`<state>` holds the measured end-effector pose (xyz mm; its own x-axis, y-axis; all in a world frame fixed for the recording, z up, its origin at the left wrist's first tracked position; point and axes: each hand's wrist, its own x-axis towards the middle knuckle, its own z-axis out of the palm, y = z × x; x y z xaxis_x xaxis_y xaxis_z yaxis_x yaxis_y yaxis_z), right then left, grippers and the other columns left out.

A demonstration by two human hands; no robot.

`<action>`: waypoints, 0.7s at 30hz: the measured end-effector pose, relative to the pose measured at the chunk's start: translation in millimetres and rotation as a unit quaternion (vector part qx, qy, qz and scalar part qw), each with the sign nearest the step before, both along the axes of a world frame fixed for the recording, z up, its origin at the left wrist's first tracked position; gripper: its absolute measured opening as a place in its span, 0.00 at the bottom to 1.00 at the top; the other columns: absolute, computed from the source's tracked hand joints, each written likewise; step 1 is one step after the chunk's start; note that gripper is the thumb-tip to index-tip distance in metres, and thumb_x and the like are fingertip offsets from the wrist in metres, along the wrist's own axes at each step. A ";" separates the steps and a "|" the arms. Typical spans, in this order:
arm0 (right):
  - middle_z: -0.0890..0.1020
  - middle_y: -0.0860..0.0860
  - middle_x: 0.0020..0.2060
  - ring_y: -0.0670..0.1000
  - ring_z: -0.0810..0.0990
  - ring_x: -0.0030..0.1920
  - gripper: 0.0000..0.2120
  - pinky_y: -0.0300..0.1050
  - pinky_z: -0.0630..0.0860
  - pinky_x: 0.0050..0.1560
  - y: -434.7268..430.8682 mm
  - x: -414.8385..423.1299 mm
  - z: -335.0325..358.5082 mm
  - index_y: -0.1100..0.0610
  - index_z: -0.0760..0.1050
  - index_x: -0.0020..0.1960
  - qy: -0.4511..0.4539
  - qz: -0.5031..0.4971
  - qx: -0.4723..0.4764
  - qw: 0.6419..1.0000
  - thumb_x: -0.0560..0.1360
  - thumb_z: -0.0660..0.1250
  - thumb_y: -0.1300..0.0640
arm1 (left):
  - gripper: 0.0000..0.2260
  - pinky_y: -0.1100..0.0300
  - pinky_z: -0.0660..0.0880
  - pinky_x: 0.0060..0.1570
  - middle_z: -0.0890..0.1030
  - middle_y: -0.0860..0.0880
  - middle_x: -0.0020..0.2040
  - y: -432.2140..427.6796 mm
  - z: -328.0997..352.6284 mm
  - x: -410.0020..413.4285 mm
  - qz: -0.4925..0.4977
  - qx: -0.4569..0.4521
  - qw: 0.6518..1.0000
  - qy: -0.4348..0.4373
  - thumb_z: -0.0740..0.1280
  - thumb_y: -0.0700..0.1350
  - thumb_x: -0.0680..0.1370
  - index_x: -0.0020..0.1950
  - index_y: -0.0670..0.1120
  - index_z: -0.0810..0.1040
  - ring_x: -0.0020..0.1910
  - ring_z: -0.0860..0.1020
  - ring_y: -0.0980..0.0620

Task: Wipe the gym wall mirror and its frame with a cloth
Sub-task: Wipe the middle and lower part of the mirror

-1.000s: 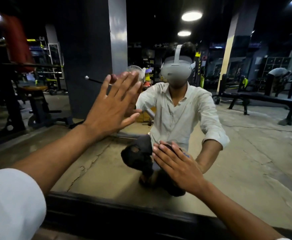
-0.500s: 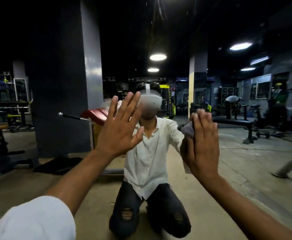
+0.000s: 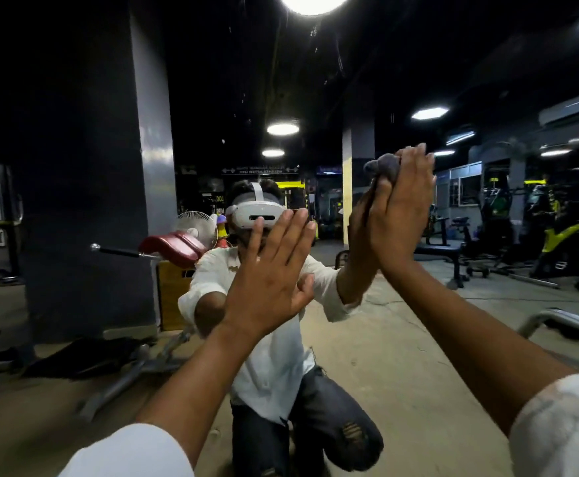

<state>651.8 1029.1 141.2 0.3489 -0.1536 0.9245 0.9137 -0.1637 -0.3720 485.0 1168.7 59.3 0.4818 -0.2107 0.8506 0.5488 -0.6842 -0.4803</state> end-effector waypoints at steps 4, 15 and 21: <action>0.53 0.57 0.85 0.55 0.47 0.85 0.29 0.57 0.46 0.85 21.4 -40.0 -14.1 0.61 0.55 0.85 -0.187 0.010 -0.139 0.973 0.88 0.55 0.51 | 0.36 0.33 0.54 0.82 0.52 0.40 0.87 2.9 -0.1 1.2 -0.009 0.008 1.000 -0.010 0.59 0.57 0.84 0.87 0.41 0.53 0.86 0.51 0.40; 0.51 0.53 0.85 0.51 0.44 0.85 0.28 0.57 0.45 0.85 -22.2 24.3 -49.3 0.56 0.51 0.85 -0.068 -0.005 -0.079 0.995 0.87 0.52 0.52 | 0.35 0.33 0.53 0.82 0.50 0.40 0.87 1.6 0.3 1.4 0.004 0.007 1.000 -0.006 0.58 0.57 0.84 0.87 0.42 0.53 0.87 0.49 0.41; 0.55 0.57 0.84 0.57 0.51 0.85 0.30 0.63 0.54 0.83 -41.2 38.8 -111.7 0.62 0.57 0.84 -0.309 0.003 -0.253 0.917 0.85 0.61 0.57 | 0.35 0.28 0.54 0.79 0.50 0.39 0.87 -14.7 -28.7 11.4 0.020 0.031 0.999 0.005 0.61 0.54 0.85 0.87 0.40 0.53 0.86 0.50 0.39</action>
